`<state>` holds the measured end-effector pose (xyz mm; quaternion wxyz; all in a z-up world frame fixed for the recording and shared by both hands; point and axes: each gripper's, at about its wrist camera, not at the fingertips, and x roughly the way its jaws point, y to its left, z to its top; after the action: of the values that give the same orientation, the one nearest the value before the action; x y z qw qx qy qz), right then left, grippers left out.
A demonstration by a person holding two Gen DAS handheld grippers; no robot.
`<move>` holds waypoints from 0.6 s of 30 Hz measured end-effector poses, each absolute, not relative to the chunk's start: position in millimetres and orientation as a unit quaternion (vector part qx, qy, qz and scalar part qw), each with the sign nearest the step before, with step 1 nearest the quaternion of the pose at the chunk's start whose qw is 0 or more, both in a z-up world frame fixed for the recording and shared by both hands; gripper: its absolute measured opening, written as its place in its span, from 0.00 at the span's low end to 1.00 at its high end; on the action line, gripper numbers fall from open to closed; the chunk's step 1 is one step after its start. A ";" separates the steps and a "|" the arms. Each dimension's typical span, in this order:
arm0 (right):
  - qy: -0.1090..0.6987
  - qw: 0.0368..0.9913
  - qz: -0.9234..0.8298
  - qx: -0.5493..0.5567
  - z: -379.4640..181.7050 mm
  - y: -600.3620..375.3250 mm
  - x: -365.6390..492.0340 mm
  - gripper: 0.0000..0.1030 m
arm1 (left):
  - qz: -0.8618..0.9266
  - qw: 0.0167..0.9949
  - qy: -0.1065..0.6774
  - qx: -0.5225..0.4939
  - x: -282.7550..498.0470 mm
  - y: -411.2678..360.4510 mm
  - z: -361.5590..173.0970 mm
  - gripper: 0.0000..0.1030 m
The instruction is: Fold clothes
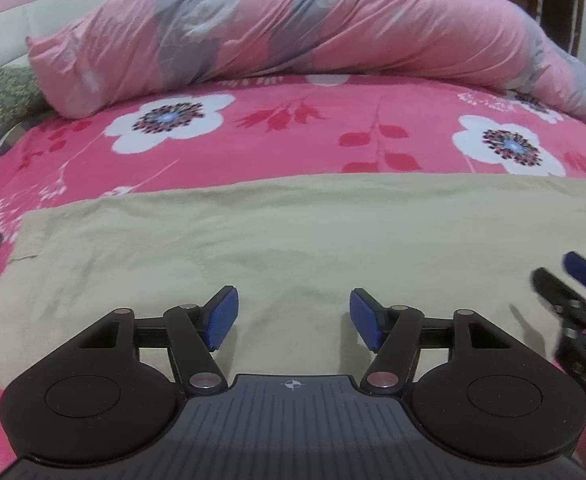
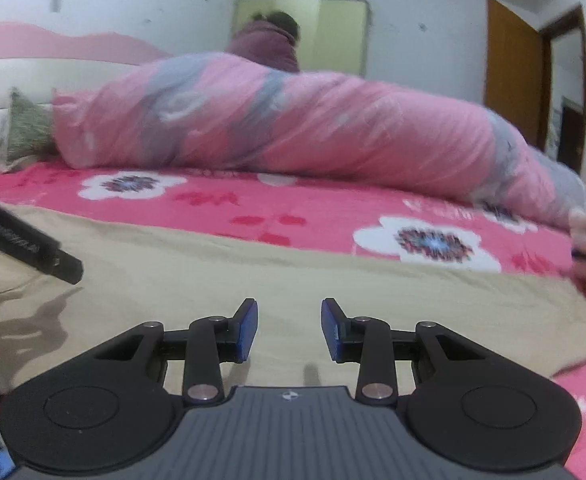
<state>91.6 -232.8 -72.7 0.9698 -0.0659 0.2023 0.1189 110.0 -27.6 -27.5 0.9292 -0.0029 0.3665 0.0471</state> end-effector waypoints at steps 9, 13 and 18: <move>0.269 0.957 0.102 -0.033 -93.0 -241.3 113.7 0.37 | 0.034 0.939 0.343 0.000 103.4 -32.3 -66.5 0.75; 0.267 0.958 0.102 -0.029 -95.0 -242.8 112.1 0.38 | 0.027 0.943 0.332 -0.014 99.0 -25.4 -70.0 0.85; 0.267 0.958 0.100 -0.030 -95.7 -242.8 113.2 0.39 | 0.010 0.942 0.334 -0.030 99.3 -22.7 -70.3 0.98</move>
<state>113.2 -242.8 -95.7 0.9580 -0.0304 0.2670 0.1003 99.3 -22.7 -70.3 0.9422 -0.0298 0.3336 0.0096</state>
